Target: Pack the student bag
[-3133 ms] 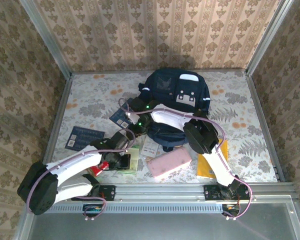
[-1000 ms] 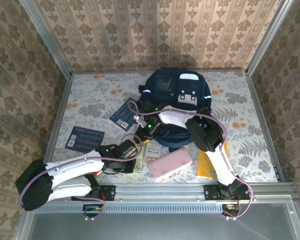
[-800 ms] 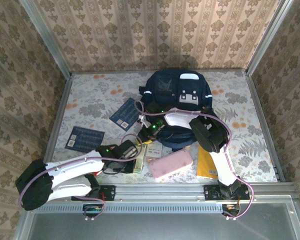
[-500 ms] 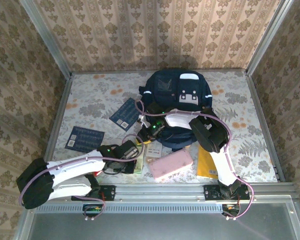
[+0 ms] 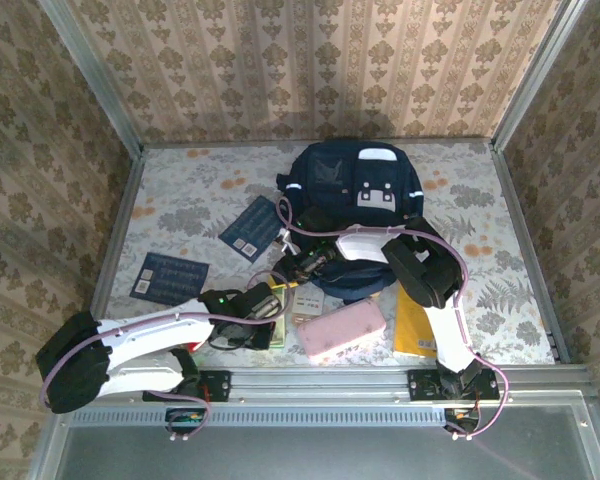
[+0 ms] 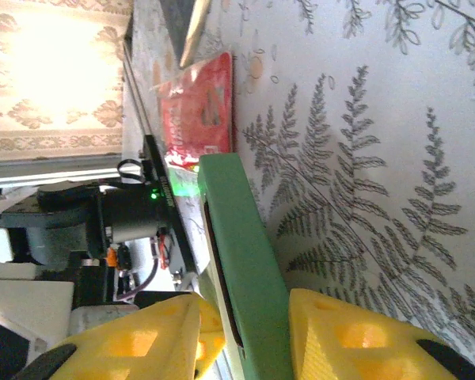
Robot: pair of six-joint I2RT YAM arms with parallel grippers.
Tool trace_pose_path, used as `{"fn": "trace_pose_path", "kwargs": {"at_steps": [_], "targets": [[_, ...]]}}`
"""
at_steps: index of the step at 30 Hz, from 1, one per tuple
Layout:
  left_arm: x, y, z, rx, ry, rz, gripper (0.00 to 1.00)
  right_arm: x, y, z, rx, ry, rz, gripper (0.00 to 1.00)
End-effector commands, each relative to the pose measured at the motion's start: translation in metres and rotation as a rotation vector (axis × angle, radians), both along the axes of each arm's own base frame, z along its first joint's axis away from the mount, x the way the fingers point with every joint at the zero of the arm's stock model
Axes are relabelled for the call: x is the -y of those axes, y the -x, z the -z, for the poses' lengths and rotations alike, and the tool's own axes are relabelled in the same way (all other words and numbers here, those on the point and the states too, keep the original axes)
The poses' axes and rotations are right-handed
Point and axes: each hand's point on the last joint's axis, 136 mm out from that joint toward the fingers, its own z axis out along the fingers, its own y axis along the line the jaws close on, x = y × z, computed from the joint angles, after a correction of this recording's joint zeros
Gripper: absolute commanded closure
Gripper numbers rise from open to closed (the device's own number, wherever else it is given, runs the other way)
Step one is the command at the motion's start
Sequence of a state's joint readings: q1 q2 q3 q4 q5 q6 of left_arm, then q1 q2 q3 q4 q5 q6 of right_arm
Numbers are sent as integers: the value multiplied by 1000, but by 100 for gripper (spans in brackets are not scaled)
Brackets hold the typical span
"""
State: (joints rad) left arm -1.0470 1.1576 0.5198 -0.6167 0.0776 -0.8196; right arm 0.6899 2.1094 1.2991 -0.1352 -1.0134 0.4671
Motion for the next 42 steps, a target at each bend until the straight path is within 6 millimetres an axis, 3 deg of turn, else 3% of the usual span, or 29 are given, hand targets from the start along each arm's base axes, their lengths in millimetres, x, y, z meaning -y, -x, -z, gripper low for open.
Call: {"fn": "trace_pose_path", "kwargs": {"at_steps": [1,7,11,17,20,24,29,30,33,35,42], "targets": [[-49,-2,36,38,-223,-40,100,-2,76,-10,-253,-5,-166,63],[-50,-2,34,44,-226,-46,100,9,82,11,-186,79,-204,67],[-51,-2,34,47,-227,-48,100,14,82,17,-149,102,-210,80],[-52,-3,32,48,-233,-50,100,21,59,15,-102,115,-140,93],[-51,-4,25,59,-214,-58,90,27,36,12,-83,113,-52,98],[-47,-12,0,123,-153,-70,74,33,9,4,-57,85,49,100],[-46,-18,-26,174,-63,-92,68,40,0,5,3,150,85,100],[-46,-18,-26,171,-48,-101,68,42,-1,8,14,169,93,97],[-47,-12,-23,140,-42,-107,68,49,-3,16,66,244,98,67],[-47,-7,-21,108,-49,-114,68,48,-1,17,107,274,68,58],[-48,3,-6,40,-69,-125,69,35,-17,13,247,362,-1,49]]}}
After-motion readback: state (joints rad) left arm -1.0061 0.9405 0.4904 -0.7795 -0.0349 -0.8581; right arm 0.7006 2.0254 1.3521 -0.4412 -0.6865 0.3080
